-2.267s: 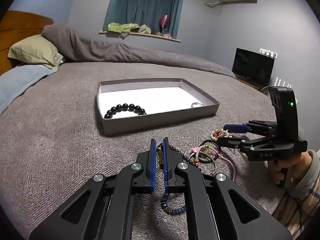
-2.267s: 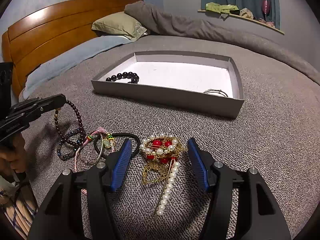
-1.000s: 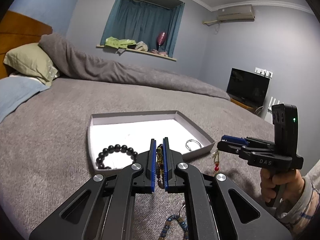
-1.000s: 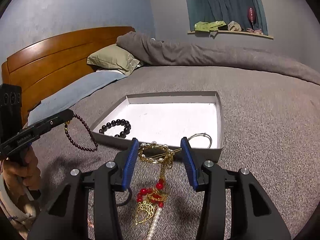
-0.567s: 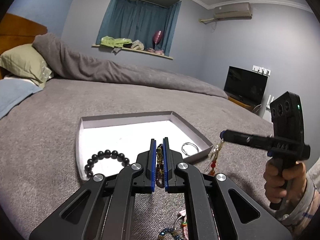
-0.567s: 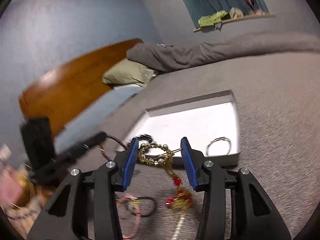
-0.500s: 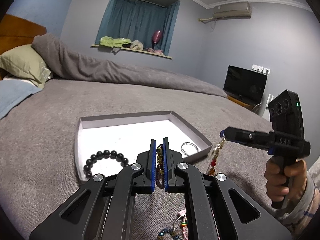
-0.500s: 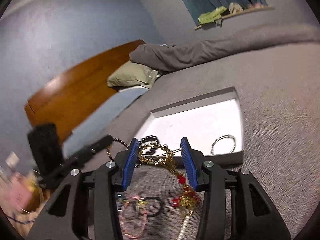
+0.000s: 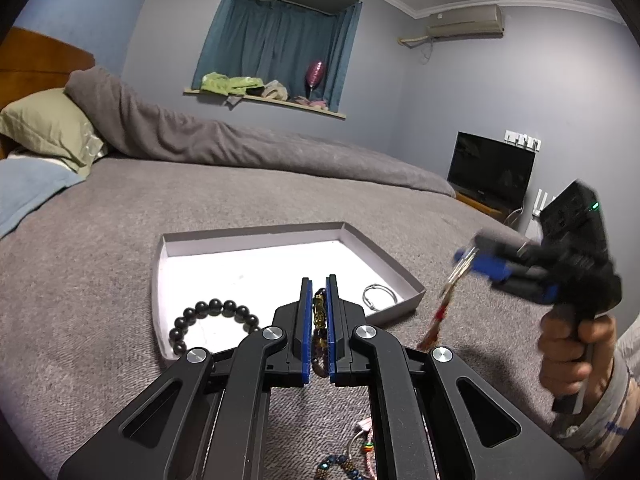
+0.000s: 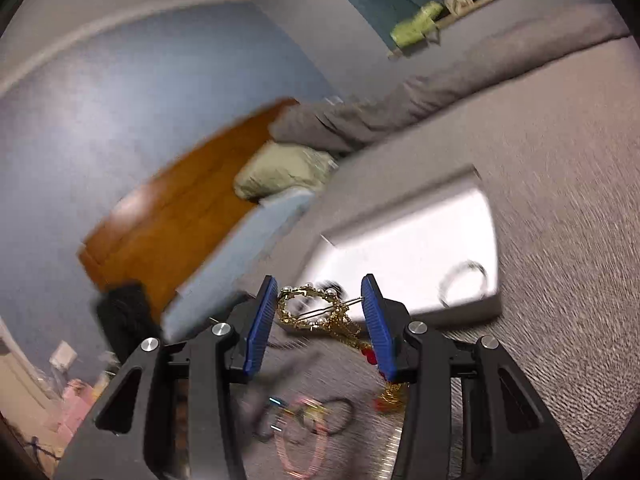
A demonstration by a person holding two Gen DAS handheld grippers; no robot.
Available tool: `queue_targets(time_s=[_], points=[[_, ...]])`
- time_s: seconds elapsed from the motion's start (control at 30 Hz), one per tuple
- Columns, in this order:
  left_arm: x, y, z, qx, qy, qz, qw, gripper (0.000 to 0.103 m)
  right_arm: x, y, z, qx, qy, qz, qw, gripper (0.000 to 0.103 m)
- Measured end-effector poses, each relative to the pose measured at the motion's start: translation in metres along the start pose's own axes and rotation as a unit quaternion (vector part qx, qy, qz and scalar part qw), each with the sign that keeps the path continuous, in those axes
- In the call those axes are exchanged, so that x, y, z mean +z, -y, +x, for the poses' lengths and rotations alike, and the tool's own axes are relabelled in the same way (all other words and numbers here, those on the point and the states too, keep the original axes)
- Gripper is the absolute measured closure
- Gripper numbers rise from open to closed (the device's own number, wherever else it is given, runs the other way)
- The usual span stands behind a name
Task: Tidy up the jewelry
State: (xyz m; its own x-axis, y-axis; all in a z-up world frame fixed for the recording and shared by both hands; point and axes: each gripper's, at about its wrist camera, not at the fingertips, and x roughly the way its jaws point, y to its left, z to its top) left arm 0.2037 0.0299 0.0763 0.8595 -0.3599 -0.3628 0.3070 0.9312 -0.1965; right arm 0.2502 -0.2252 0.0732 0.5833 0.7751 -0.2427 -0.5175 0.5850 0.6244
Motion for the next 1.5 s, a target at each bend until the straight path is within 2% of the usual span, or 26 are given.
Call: queue_targets(time_s=[0.13,0.2,0.27,0.33,0.37,0.47,0.6,0.67,0.77,0.9,1.0,1.03,1.17,1.23,1.3,1.37,1.5], points=[[0.000,0.001,0.000,-0.001,-0.001,0.003,1.0000,0.096,0.009,-0.011,-0.022,0.048,0.042,-0.003,0.998,0.059],[0.000,0.001,0.000,0.000,-0.001,0.004,1.0000,0.096,0.010,-0.013,-0.028,0.036,0.046,-0.015,0.998,0.059],[0.000,0.001,0.000,0.001,-0.002,0.003,1.0000,0.096,0.008,-0.011,-0.030,-0.005,0.040,-0.031,0.999,0.059],[0.000,0.000,0.000,0.002,-0.002,0.002,1.0000,0.096,0.003,-0.004,-0.028,-0.073,0.019,-0.049,0.996,0.059],[0.000,-0.001,-0.001,0.002,-0.001,0.001,1.0000,0.096,-0.001,0.001,-0.025,-0.117,0.002,-0.061,0.991,0.059],[0.000,-0.001,-0.001,0.002,0.000,0.001,1.0000,0.096,-0.010,0.009,-0.018,-0.209,-0.028,-0.090,0.973,0.059],[0.000,0.001,-0.002,0.001,0.000,0.003,1.0000,0.096,-0.021,0.007,-0.013,-0.260,-0.031,-0.130,0.956,0.057],[-0.001,0.001,-0.003,0.001,0.000,0.004,1.0000,0.096,-0.025,0.006,-0.015,-0.260,-0.029,-0.141,0.955,0.054],[0.000,0.001,-0.003,0.001,0.001,0.002,1.0000,0.096,-0.034,-0.001,-0.010,-0.245,-0.049,-0.156,0.956,0.054],[0.001,0.002,-0.006,-0.002,0.004,0.001,1.0000,0.096,-0.059,-0.010,0.001,-0.225,-0.100,-0.177,0.953,0.054],[0.002,0.003,-0.006,-0.004,0.006,0.000,1.0000,0.096,-0.080,-0.016,0.012,-0.220,-0.144,-0.201,0.944,0.056],[0.002,0.004,-0.007,-0.004,0.008,0.000,1.0000,0.096,-0.089,-0.020,0.013,-0.218,-0.156,-0.205,0.941,0.058],[0.003,0.005,-0.008,-0.006,0.010,-0.001,0.9999,0.096,-0.108,-0.022,0.018,-0.221,-0.188,-0.216,0.932,0.078],[0.003,0.005,-0.008,-0.006,0.010,0.000,0.9999,0.096,-0.111,-0.022,0.017,-0.222,-0.192,-0.216,0.931,0.082],[0.003,0.006,-0.008,-0.005,0.010,-0.001,0.9999,0.096,-0.111,-0.022,0.016,-0.221,-0.191,-0.212,0.933,0.091],[0.003,0.005,-0.008,-0.004,0.011,-0.002,0.9999,0.096,-0.109,-0.022,0.017,-0.219,-0.190,-0.208,0.934,0.096],[0.005,0.004,-0.007,-0.004,0.012,-0.006,0.9999,0.096,-0.098,-0.022,0.022,-0.213,-0.177,-0.201,0.939,0.096]])
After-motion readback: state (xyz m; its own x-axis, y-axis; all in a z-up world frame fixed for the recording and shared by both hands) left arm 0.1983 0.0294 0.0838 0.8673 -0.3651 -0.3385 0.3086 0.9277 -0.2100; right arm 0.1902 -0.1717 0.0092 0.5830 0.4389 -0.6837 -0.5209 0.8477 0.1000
